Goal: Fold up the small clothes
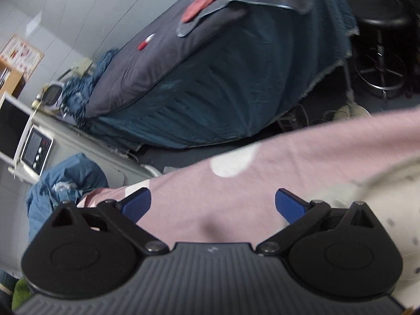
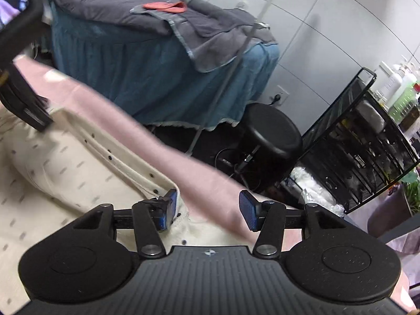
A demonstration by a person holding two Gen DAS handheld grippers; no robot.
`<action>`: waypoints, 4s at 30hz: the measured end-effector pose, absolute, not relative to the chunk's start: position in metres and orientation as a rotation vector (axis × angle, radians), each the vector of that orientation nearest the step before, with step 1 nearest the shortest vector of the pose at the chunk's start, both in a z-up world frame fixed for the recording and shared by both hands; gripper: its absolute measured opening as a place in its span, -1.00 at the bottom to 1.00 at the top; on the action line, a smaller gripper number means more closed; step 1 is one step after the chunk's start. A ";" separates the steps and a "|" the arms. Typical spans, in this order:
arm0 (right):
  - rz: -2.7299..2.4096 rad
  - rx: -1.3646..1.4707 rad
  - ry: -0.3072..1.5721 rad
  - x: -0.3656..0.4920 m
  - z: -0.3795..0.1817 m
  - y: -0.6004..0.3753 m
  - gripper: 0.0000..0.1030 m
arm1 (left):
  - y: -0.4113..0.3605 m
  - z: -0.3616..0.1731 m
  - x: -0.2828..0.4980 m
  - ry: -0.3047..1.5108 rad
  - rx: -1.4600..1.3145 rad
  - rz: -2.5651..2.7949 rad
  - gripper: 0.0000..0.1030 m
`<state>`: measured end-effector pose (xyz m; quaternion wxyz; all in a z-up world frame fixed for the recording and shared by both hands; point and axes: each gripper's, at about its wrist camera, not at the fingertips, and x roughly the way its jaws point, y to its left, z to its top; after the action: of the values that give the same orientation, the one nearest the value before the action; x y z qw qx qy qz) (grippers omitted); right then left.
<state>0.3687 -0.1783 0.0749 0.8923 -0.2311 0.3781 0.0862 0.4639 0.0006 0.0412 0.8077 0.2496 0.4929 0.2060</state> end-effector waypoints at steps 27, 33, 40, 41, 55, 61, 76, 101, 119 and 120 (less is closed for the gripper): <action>0.661 0.203 1.056 0.395 0.049 -0.087 -0.09 | 0.092 0.099 0.236 1.065 0.053 0.272 1.00; 0.584 0.216 1.027 0.413 0.053 -0.070 -0.94 | 0.119 0.093 0.154 1.151 0.007 0.338 1.00; 0.425 0.060 1.024 0.450 0.047 -0.052 -0.86 | 0.141 0.092 0.097 1.179 -0.066 0.407 1.00; 0.390 0.061 0.991 0.448 0.050 -0.055 -0.81 | 0.144 0.094 0.094 1.171 -0.081 0.418 1.00; 0.929 0.047 0.985 0.282 0.123 0.001 -0.26 | 0.149 0.092 0.059 1.160 -0.213 0.469 0.99; 1.138 0.032 1.122 0.205 0.101 0.058 0.03 | 0.169 0.095 0.018 1.197 -0.269 0.488 0.99; 0.883 0.185 1.310 0.161 0.050 0.105 0.12 | 0.200 0.094 -0.028 1.189 -0.365 0.503 0.99; 1.200 0.584 0.934 0.308 0.308 0.170 -0.96 | 0.163 0.154 0.059 0.958 -0.263 0.210 0.99; 1.243 0.814 0.969 0.337 0.334 0.145 -0.95 | 0.095 0.118 0.251 1.009 0.059 -0.211 1.00; 1.247 0.842 0.976 0.338 0.333 0.142 -0.95 | 0.097 0.110 0.262 1.044 0.040 -0.207 1.00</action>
<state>0.3384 0.1415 0.3327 0.6242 0.3669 0.4252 0.5431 0.2616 0.0970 0.1103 0.8615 0.0192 0.4976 -0.0987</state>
